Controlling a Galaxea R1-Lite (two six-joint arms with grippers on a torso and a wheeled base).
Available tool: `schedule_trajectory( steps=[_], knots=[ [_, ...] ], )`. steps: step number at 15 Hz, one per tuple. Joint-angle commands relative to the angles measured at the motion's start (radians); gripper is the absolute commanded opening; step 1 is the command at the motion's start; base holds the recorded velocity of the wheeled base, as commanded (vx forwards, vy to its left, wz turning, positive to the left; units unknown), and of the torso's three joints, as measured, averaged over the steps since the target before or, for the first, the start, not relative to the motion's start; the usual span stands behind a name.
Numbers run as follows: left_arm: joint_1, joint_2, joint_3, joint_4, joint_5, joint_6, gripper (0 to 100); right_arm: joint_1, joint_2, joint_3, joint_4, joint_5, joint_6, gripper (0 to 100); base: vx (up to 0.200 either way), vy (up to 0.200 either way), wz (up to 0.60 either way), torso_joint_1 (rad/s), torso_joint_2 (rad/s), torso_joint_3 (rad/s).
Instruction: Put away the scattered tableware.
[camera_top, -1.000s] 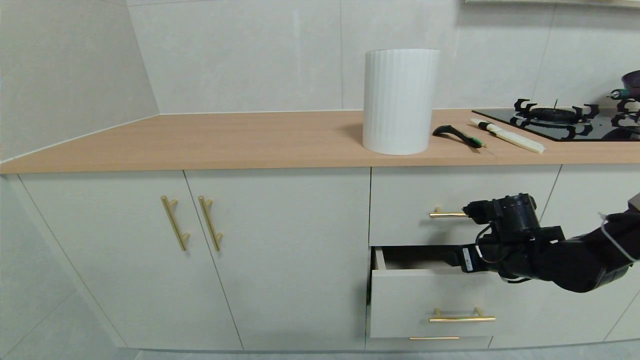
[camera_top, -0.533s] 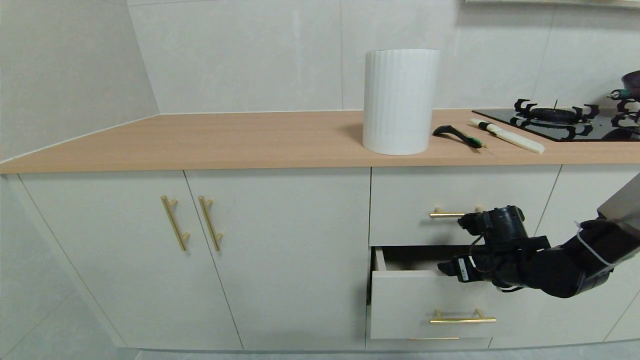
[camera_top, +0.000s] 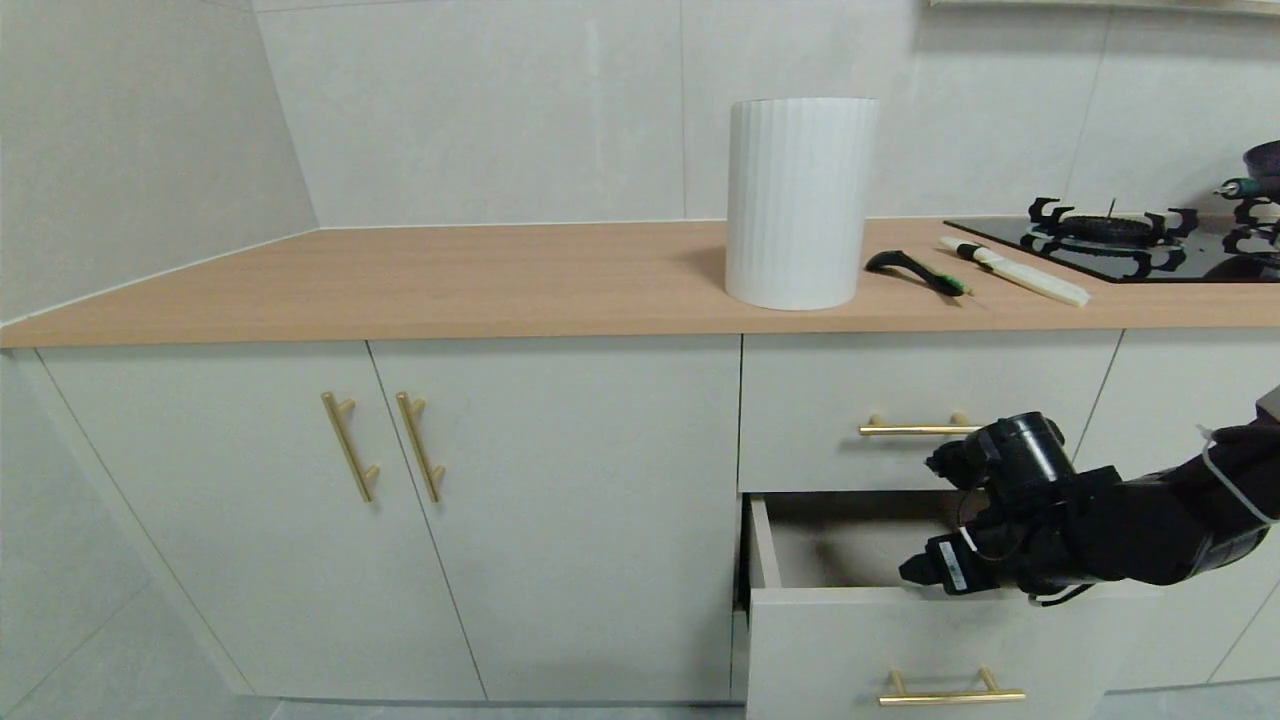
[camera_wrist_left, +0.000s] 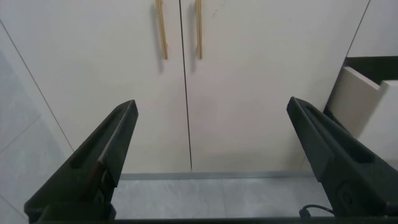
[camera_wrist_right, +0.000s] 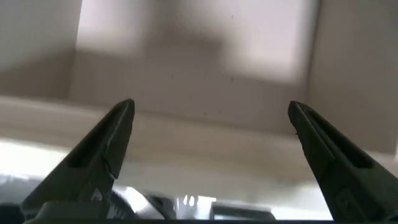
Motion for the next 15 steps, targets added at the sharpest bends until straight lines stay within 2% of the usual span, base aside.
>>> schedule_trajectory(
  steps=[1, 2, 5, 10, 15],
  knots=[
    [0.000, 0.000, 0.000, 0.000, 0.000, 0.000, 100, 0.001, -0.055, -0.001, 0.035, -0.001, -0.020, 100, 0.000, 0.000, 0.00, 0.000, 0.00, 0.000],
    [0.000, 0.000, 0.000, 0.000, 0.000, 0.000, 100, 0.006, -0.073, -0.001, 0.105, -0.001, -0.049, 100, 0.000, 0.000, 0.00, 0.000, 0.00, 0.000],
    [0.000, 0.000, 0.000, 0.000, 0.000, 0.000, 100, 0.027, -0.096, 0.007, 0.193, -0.003, -0.094, 100, 0.000, 0.000, 0.00, 0.000, 0.00, 0.000],
    [0.000, 0.000, 0.000, 0.000, 0.000, 0.000, 100, 0.075, -0.108, 0.008, 0.352, -0.010, -0.106, 100, 0.000, 0.000, 0.00, 0.000, 0.00, 0.000],
    [0.000, 0.000, 0.000, 0.000, 0.000, 0.000, 100, 0.152, -0.158, 0.007, 0.567, -0.012, -0.126, 100, 0.000, 0.000, 0.00, 0.000, 0.00, 0.000]
  ],
)
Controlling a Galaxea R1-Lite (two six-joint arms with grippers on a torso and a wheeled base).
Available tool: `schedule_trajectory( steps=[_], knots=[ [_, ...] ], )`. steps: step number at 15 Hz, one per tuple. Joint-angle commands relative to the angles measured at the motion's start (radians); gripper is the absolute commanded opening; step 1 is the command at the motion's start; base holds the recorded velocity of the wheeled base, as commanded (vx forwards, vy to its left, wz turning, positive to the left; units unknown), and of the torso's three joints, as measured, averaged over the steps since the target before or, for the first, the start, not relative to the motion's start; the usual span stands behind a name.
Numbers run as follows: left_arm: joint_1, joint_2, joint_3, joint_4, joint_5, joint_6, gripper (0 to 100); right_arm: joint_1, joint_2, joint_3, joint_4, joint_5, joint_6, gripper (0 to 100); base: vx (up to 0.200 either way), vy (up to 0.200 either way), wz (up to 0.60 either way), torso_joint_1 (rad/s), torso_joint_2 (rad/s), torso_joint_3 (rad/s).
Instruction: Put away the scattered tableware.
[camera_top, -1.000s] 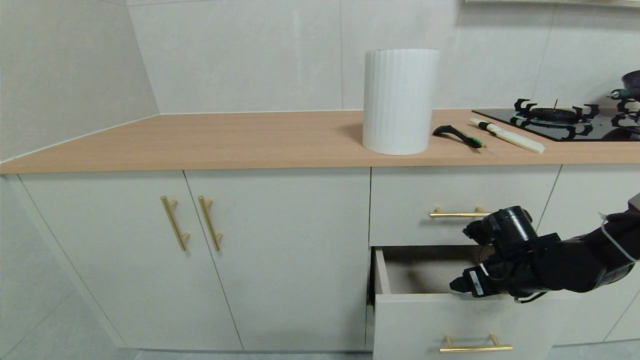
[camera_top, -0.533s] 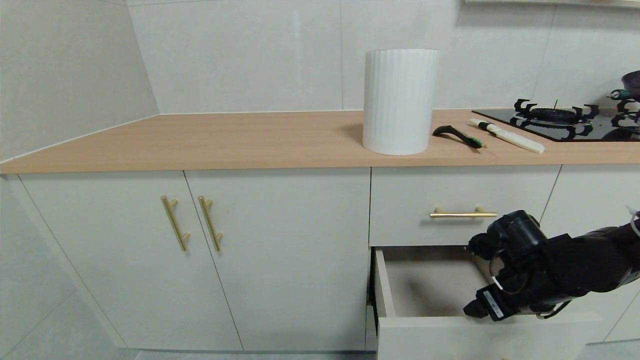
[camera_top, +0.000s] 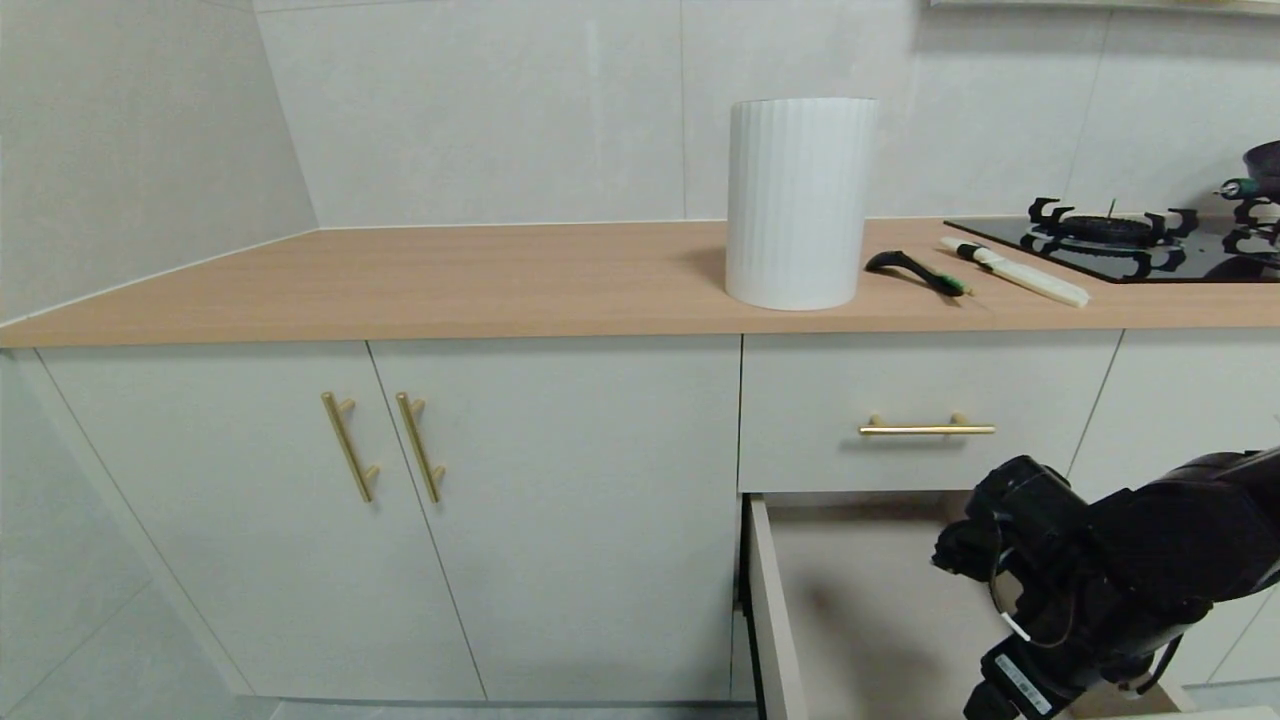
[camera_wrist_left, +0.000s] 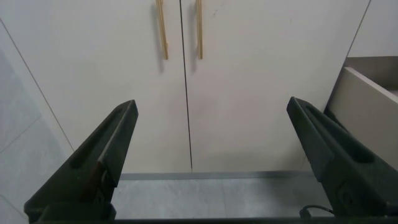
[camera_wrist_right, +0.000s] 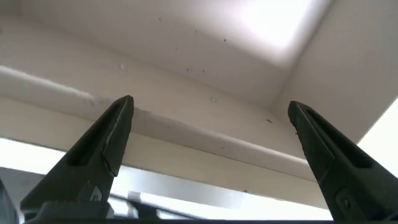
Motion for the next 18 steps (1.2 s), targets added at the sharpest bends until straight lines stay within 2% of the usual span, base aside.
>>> schedule_trajectory(
  steps=[1, 4, 8, 12, 18],
  knots=[
    [0.000, 0.000, 0.000, 0.000, 0.000, 0.000, 100, 0.032, -0.018, 0.001, 0.040, 0.001, -0.005, 100, 0.000, 0.000, 0.00, 0.000, 0.00, 0.000],
    [0.000, 0.000, 0.000, 0.000, 0.000, 0.000, 100, 0.084, -0.015, -0.005, 0.131, 0.001, -0.016, 100, 0.000, 0.000, 0.00, 0.000, 0.00, 0.000],
    [0.000, 0.000, 0.000, 0.000, 0.000, 0.000, 100, 0.071, -0.044, -0.051, 0.131, 0.006, -0.005, 100, 0.000, 0.000, 0.00, 0.000, 0.00, 0.000],
    [0.000, 0.000, 0.000, 0.000, 0.000, 0.000, 100, -0.035, -0.160, -0.154, 0.125, 0.052, 0.127, 100, 0.000, 0.000, 0.00, 0.000, 0.00, 0.000],
    [0.000, 0.000, 0.000, 0.000, 0.000, 0.000, 100, -0.153, -0.285, -0.152, -0.016, 0.115, 0.125, 100, 0.000, 0.000, 0.00, 0.000, 0.00, 0.000]
  ],
)
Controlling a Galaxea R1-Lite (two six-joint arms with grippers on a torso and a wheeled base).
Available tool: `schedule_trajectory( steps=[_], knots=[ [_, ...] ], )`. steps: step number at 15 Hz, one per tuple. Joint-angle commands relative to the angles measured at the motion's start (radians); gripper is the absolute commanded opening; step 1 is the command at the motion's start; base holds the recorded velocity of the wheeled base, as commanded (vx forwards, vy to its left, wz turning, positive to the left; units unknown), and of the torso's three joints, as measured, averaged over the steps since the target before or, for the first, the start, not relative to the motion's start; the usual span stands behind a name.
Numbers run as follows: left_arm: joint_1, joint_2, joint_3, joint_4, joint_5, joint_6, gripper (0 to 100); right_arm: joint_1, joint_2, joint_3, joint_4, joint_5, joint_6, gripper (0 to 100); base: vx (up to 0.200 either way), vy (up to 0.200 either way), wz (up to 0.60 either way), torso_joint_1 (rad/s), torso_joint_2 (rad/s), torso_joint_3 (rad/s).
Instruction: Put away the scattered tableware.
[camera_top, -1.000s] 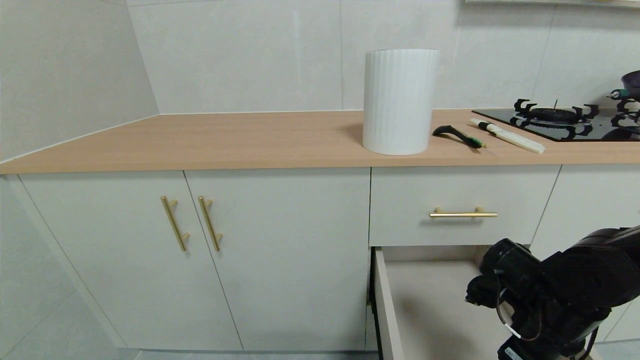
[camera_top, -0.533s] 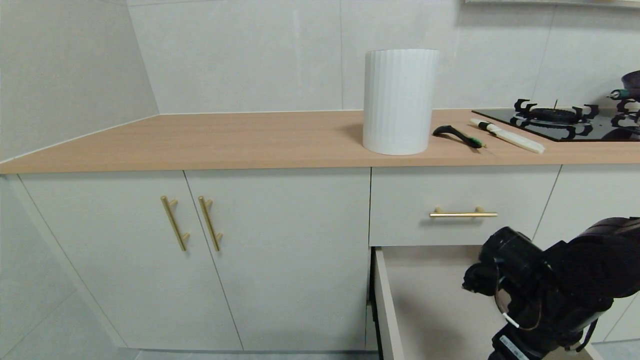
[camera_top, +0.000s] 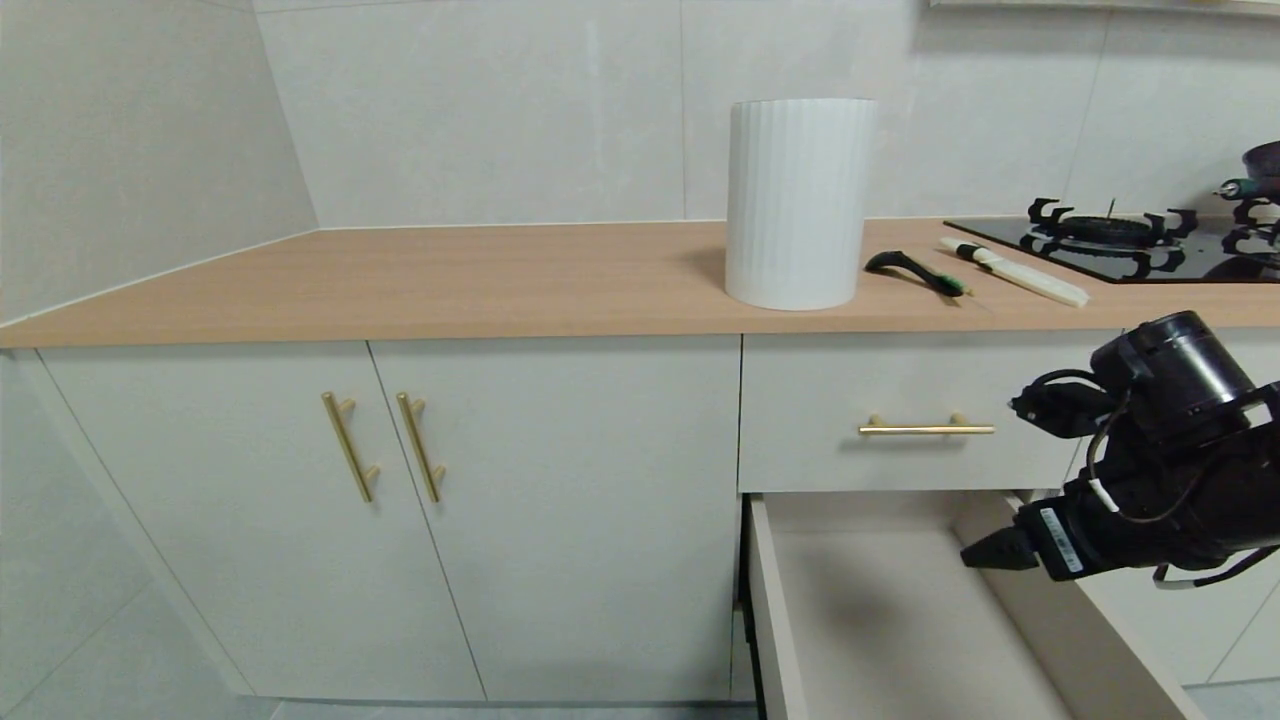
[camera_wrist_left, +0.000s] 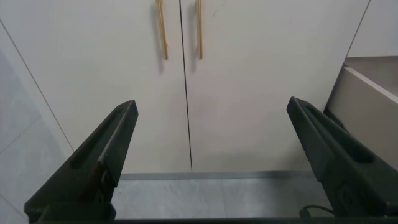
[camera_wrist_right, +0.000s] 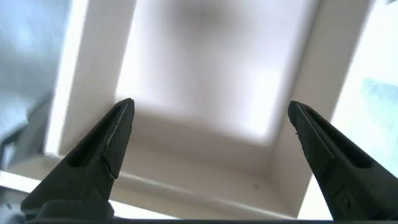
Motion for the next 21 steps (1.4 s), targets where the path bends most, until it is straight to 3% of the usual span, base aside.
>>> schedule_trajectory(
  steps=[1, 7, 17, 21],
  knots=[
    [0.000, 0.000, 0.000, 0.000, 0.000, 0.000, 100, -0.034, -0.035, -0.001, -0.007, -0.001, -0.001, 100, 0.000, 0.000, 0.00, 0.000, 0.00, 0.000],
    [0.000, 0.000, 0.000, 0.000, 0.000, 0.000, 100, -0.035, -0.024, 0.001, -0.019, -0.004, -0.001, 100, 0.000, 0.000, 0.00, 0.061, -0.20, -0.183],
    [0.000, 0.000, 0.000, 0.000, 0.000, 0.000, 100, -0.035, -0.017, 0.004, -0.020, -0.005, -0.004, 100, 0.000, 0.000, 0.00, 0.181, -0.50, -0.291],
    [0.000, 0.000, 0.000, 0.000, 0.000, 0.000, 100, -0.034, -0.017, -0.028, -0.169, -0.005, -0.003, 100, 0.000, 0.000, 0.00, 0.077, -0.16, -0.093]
  ],
)
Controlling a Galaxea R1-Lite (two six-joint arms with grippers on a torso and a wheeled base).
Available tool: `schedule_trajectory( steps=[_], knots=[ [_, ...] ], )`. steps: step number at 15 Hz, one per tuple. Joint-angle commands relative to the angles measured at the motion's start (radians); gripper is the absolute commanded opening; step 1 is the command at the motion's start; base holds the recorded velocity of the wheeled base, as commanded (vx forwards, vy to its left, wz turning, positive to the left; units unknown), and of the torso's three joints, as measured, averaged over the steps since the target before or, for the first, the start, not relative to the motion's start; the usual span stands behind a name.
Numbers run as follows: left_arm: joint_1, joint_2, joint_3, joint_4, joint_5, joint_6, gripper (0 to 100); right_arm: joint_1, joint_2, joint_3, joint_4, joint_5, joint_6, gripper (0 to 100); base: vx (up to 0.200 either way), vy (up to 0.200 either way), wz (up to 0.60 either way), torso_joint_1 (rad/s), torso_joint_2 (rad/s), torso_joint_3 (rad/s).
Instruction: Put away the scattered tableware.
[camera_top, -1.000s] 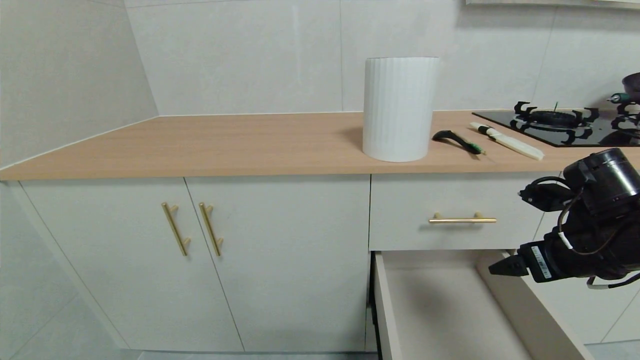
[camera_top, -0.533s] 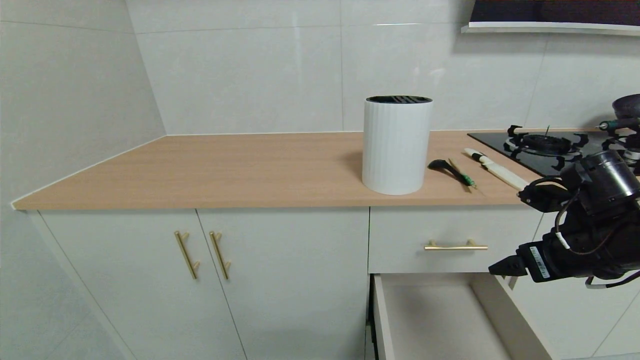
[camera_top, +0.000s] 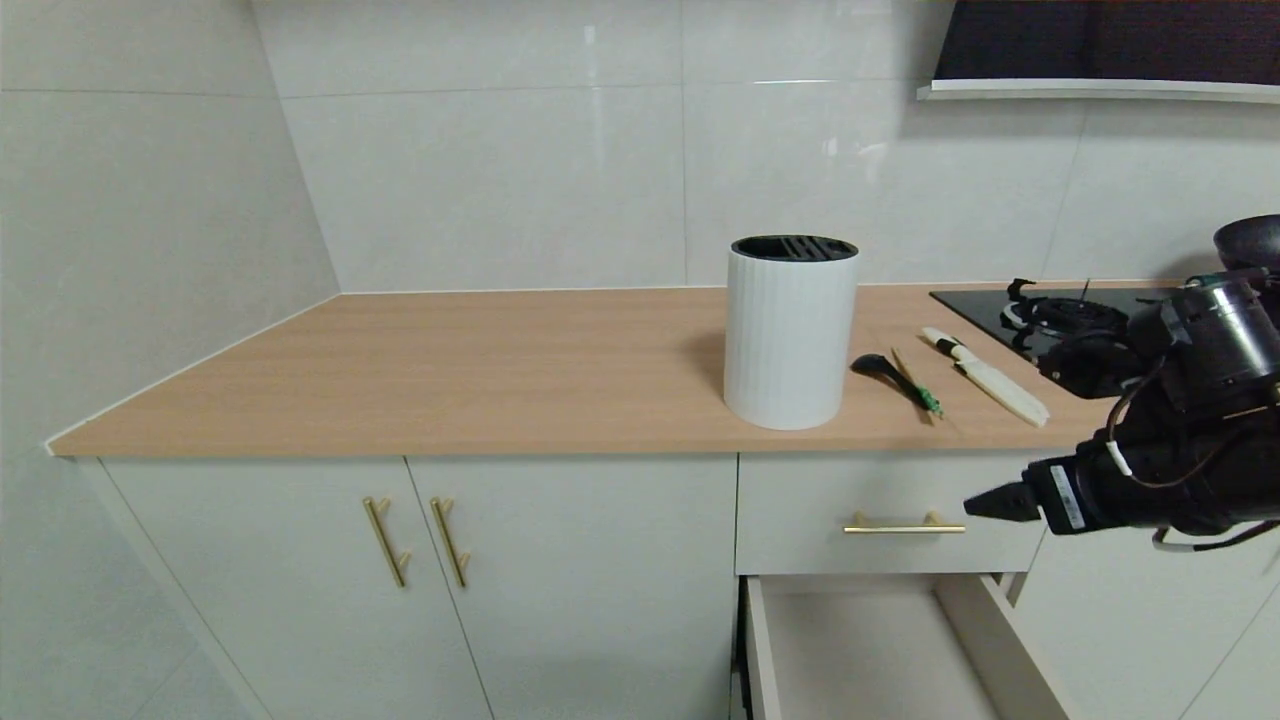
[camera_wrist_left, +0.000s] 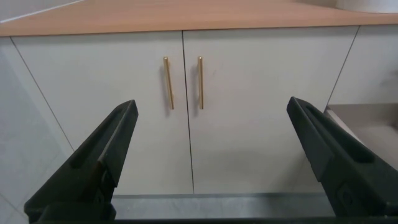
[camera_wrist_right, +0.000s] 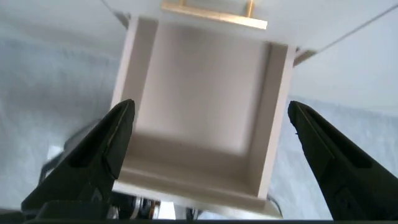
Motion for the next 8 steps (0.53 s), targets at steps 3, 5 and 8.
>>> schedule_trajectory(
  steps=[3, 5, 8],
  knots=[
    [0.001, 0.000, 0.000, 0.000, 0.000, 0.000, 100, -0.006, 0.118, -0.322, 0.095, -0.004, 0.004, 100, 0.000, 0.000, 0.00, 0.000, 0.00, 0.000],
    [0.001, 0.000, 0.000, 0.000, 0.000, 0.000, 100, -0.010, 0.225, -0.539, 0.277, -0.016, 0.021, 100, 0.000, 0.000, 0.00, 0.000, 0.00, 0.000],
    [0.001, 0.000, 0.000, 0.000, 0.000, 0.000, 100, -0.007, 0.330, -0.598, 0.309, -0.082, 0.113, 100, 0.000, 0.000, 0.00, 0.000, 0.00, 0.000]
  ],
)
